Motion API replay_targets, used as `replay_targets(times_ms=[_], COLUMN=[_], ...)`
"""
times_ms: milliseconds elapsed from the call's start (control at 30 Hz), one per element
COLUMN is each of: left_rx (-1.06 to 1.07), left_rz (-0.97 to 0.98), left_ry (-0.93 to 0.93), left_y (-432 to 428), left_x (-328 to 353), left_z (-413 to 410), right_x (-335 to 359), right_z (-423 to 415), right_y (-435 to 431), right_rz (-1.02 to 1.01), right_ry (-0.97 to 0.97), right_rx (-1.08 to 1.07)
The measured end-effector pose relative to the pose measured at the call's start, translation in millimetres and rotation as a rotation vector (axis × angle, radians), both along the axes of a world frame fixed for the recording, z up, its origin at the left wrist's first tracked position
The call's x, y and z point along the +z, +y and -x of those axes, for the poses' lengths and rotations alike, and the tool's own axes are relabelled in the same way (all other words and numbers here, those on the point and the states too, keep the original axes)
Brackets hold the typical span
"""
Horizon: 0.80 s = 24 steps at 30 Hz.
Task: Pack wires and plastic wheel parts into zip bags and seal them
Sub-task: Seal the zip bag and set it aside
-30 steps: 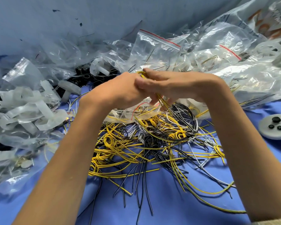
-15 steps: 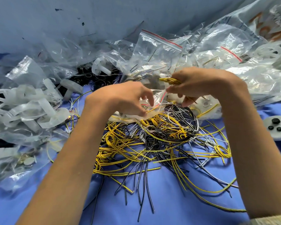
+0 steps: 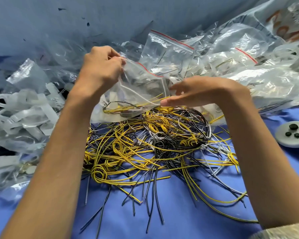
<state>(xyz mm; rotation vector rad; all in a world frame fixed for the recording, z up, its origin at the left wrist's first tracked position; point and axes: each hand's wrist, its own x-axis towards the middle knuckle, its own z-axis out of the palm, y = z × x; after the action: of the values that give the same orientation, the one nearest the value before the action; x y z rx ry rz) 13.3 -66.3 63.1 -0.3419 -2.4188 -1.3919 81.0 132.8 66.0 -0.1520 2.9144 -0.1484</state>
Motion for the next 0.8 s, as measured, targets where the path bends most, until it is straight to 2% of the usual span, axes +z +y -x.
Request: replay_targets(times_ms=[100,267,367,433,533,800], left_rx=[-0.025,-0.045,-0.063,-0.146,-0.255,0.005], left_rz=[-0.151,-0.290,-0.304,-0.276,-0.193,-0.223], left_ry=[-0.024,-0.003,0.042,0.038,0.048,0.108], left_y=[6.4,6.6,4.6,4.1,7.8,19.2], left_x=[4.5,13.5,17.0,17.9,16.4,20.1], left_z=[-2.8,-7.8,-11.8,-14.8,-20.5,-28.1], right_x=[2.5,5.9,7.4,6.7,4.4,8.6], right_z=[2.0,-0.6,1.6,3.3,4.4,1.3], right_y=[-4.6,-13.8,-18.6,-19.9,-17.5,-31.9], right_rz=[0.191,0.256,0.261,0.295,0.321,0.318], right_ry=[0.188,0.357,0.464,0.536,0.552,0.693], right_rx=[0.068,0.173,0.206,0.196,0.159,0.140])
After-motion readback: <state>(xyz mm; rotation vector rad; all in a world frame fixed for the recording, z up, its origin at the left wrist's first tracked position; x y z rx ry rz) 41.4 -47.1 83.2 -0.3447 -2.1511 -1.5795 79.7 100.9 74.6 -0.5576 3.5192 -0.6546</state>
